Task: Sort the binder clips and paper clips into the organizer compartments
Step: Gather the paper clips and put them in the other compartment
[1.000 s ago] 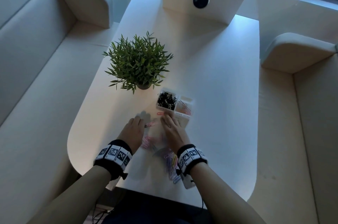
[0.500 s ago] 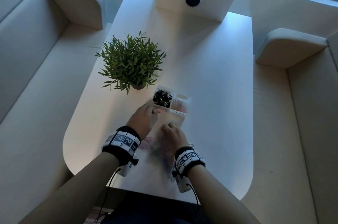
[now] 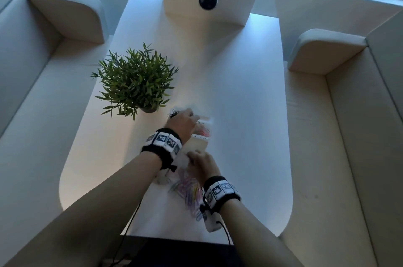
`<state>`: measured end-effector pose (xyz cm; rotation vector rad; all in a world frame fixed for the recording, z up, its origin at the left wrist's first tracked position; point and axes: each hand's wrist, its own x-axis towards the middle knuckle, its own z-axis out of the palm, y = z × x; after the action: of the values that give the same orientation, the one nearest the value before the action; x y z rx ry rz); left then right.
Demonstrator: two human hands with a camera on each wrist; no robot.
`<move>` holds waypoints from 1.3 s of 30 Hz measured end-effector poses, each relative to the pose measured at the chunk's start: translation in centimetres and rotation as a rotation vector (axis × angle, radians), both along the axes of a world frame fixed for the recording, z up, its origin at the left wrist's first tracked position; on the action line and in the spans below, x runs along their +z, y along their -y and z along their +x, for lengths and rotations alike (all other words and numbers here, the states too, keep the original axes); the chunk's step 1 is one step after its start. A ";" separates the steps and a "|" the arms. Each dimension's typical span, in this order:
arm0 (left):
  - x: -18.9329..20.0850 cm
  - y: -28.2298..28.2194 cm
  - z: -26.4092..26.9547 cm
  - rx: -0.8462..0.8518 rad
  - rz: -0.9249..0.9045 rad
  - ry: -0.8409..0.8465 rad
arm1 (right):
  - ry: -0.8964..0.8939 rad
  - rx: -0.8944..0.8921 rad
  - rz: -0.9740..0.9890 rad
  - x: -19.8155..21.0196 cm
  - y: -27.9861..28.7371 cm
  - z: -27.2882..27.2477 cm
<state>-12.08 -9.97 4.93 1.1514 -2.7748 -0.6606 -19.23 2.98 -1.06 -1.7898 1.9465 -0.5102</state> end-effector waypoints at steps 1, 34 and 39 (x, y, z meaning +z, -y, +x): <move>0.0 -0.5 1.2 0.081 0.010 -0.090 | 0.040 -0.082 -0.076 0.6 -0.2 -0.5; -5.2 -7.5 13.3 -0.122 -0.078 0.303 | -0.165 -0.085 0.156 -0.3 -4.2 -0.8; -5.5 -7.3 14.0 0.007 0.094 0.118 | -0.050 -0.142 0.031 1.0 -4.1 -1.8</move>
<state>1.92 -2.68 -0.60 1.2563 -2.8628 -0.7543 -21.00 7.11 -0.07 -1.6680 2.1152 -0.4825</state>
